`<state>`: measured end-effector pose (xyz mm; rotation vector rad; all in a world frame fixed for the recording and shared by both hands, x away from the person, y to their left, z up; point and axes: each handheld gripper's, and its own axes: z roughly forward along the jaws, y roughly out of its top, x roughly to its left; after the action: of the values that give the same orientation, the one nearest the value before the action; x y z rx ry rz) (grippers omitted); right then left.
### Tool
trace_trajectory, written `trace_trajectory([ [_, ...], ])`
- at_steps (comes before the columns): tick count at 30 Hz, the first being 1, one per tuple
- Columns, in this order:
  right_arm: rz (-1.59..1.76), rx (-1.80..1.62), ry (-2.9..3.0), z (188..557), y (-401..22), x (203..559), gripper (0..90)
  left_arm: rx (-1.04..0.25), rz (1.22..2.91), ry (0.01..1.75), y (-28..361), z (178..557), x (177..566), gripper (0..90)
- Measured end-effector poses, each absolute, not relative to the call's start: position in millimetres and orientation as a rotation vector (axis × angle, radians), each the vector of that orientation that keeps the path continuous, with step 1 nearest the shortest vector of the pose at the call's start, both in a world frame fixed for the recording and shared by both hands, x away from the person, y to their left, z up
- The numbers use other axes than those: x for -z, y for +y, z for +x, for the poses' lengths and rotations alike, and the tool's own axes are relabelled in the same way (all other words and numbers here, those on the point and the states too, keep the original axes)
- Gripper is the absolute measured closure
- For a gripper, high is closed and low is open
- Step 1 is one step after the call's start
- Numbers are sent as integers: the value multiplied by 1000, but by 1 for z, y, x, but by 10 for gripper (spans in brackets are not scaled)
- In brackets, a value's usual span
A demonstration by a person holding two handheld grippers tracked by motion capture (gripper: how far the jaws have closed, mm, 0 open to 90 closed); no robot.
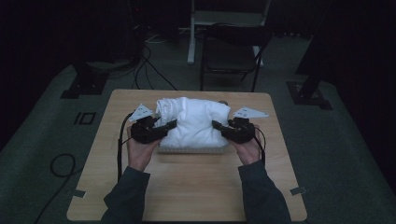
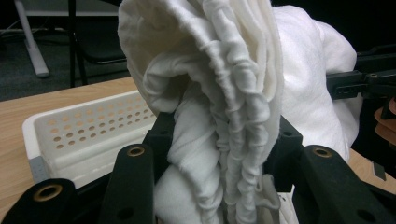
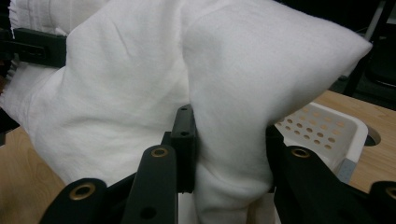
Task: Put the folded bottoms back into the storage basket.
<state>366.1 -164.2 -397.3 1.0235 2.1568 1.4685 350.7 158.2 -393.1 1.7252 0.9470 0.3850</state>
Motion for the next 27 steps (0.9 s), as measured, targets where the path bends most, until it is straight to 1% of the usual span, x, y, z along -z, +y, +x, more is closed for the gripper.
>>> trace_trajectory([
  [27, 1045, -1460, 2151, 388, -157, 397, 694, -397, 1707, 983, 162, 370, 393, 560],
])
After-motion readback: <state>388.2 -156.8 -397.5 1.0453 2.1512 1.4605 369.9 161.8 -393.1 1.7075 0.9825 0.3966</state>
